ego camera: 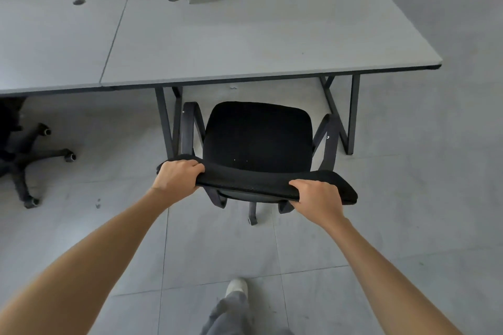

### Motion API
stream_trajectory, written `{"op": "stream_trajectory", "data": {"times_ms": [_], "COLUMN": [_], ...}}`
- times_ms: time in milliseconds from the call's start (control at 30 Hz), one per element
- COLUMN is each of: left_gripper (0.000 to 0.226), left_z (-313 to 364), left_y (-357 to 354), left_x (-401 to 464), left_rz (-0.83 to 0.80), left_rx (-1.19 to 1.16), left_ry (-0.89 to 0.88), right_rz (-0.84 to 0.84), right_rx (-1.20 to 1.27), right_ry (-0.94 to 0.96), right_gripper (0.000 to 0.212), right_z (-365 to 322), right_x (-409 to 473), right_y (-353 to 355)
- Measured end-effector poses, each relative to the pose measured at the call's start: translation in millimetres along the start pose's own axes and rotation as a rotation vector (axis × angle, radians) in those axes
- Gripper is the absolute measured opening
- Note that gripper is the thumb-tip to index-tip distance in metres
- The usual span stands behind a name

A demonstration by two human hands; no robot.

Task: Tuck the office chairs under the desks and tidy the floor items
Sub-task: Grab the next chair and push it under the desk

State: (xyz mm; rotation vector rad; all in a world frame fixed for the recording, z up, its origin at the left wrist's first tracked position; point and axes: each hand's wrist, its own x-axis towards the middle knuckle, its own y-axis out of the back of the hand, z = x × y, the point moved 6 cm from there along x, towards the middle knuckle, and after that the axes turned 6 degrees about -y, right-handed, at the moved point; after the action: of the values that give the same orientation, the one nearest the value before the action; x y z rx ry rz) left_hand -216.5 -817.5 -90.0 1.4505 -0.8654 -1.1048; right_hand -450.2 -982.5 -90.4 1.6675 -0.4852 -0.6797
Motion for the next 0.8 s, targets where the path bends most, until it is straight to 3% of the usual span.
{"op": "stream_trajectory", "data": {"times_ms": [133, 267, 400, 533, 800], "left_gripper": [0.025, 0.03, 0.046, 0.048, 0.048], "left_z": [-28.5, -15.8, -45.4, -71.4, -93.2], "left_y": [12.3, 23.4, 30.6, 34.3, 35.6], "left_x": [40.8, 75.4, 118.2, 148.8, 172.2], "left_rz": [0.089, 0.281, 0.245, 0.24, 0.25], "left_rx": [-0.057, -0.086, -0.059, -0.071, -0.114], "left_ry": [0.087, -0.062, -0.008, 0.027, 0.035], "right_rz": [0.023, 0.032, 0.09, 0.286, 0.301], "right_rx": [-0.021, -0.02, 0.013, 0.147, 0.189], "right_ry": [-0.008, 0.014, 0.137, 0.298, 0.272], "right_gripper": [0.03, 0.033, 0.041, 0.062, 0.073], "right_z": [-15.2, -28.4, -35.8, -44.5, -46.0], "right_x": [67.1, 128.1, 178.2, 209.1, 238.7], "right_y": [11.3, 18.5, 29.8, 46.0, 52.2]}}
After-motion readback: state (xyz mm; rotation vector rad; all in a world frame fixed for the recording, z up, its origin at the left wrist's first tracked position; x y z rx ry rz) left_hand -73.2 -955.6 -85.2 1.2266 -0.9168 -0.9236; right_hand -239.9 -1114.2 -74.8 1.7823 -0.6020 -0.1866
